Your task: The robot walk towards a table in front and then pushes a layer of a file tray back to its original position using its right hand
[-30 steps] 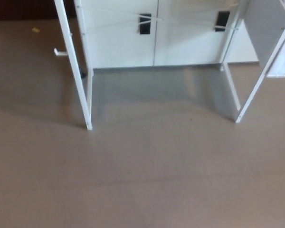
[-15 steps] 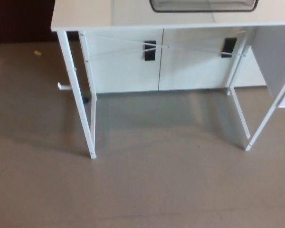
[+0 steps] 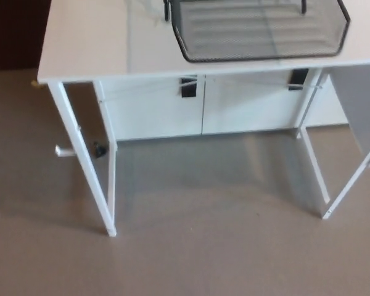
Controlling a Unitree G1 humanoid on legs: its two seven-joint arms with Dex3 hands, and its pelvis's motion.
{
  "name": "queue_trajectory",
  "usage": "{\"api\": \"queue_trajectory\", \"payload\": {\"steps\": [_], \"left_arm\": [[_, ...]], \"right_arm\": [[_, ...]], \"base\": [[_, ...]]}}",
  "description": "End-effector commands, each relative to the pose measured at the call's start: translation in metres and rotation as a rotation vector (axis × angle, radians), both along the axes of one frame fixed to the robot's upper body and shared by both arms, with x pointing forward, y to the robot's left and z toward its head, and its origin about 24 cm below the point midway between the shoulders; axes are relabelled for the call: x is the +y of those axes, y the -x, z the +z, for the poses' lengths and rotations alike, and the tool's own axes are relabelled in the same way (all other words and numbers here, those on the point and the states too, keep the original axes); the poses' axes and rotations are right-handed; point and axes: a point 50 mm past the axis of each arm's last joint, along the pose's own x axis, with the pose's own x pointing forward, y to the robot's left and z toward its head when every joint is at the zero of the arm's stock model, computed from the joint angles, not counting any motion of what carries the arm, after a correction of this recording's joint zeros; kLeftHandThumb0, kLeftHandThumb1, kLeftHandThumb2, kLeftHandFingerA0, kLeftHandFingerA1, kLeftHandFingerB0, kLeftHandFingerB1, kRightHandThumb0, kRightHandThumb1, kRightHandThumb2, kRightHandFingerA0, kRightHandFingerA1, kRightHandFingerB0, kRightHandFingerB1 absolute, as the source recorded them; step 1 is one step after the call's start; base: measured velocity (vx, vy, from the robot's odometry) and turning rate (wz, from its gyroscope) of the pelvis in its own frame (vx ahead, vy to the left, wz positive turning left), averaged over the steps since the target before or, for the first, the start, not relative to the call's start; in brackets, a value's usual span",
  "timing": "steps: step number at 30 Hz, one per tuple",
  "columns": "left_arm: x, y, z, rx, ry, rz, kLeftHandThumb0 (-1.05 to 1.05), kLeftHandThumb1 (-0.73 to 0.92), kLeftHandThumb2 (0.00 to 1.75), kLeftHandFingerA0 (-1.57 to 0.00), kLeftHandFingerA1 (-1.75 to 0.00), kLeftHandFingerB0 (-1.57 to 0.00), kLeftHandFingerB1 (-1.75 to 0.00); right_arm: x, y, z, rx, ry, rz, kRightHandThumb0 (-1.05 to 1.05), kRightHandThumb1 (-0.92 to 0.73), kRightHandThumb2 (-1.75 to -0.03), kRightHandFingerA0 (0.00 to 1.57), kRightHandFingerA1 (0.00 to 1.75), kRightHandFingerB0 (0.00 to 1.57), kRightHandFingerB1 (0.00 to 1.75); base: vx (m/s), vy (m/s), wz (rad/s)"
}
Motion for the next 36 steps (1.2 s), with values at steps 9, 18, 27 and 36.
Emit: {"api": "queue_trajectory", "payload": {"steps": [9, 18, 27, 36], "left_arm": [[0.0074, 0.0029, 0.0004, 0.028, -0.016, 0.016, -0.23, 0.67, 0.6, -0.54, -0.42, -0.38, -0.36], [0.0065, 0.0033, 0.0008, 0.027, -0.018, 0.003, -0.23, 0.67, 0.6, -0.53, -0.42, -0.38, -0.36], [0.007, 0.0029, 0.0013, 0.03, -0.025, 0.002, -0.24, 0.67, 0.6, -0.57, -0.43, -0.38, -0.36], [0.0047, 0.0028, 0.0014, 0.02, 0.024, 0.023, -0.24, 0.67, 0.61, -0.53, -0.42, -0.36, -0.35]], "right_arm": [[-0.0017, -0.0014, 0.0031, -0.004, 0.002, 0.018, -0.52, -0.64, -0.6, 0.62, 0.48, 0.46, 0.35], [-0.0022, -0.0009, 0.0015, 0.009, 0.013, 0.022, -0.54, -0.52, -0.86, 0.57, 0.59, 0.38, 0.49], [-0.0008, -0.0008, 0.0013, 0.014, 0.019, 0.034, -0.56, -0.52, -0.87, 0.55, 0.59, 0.38, 0.49], [0.0002, -0.0002, 0.0018, 0.001, 0.009, 0.028, -0.51, -0.64, -0.6, 0.61, 0.47, 0.45, 0.35]], "base": [[0.27, 0.147, 0.04], [0.29, -0.141, 0.18], [0.17, 0.027, -0.14], [0.19, 0.133, -0.04]]}}
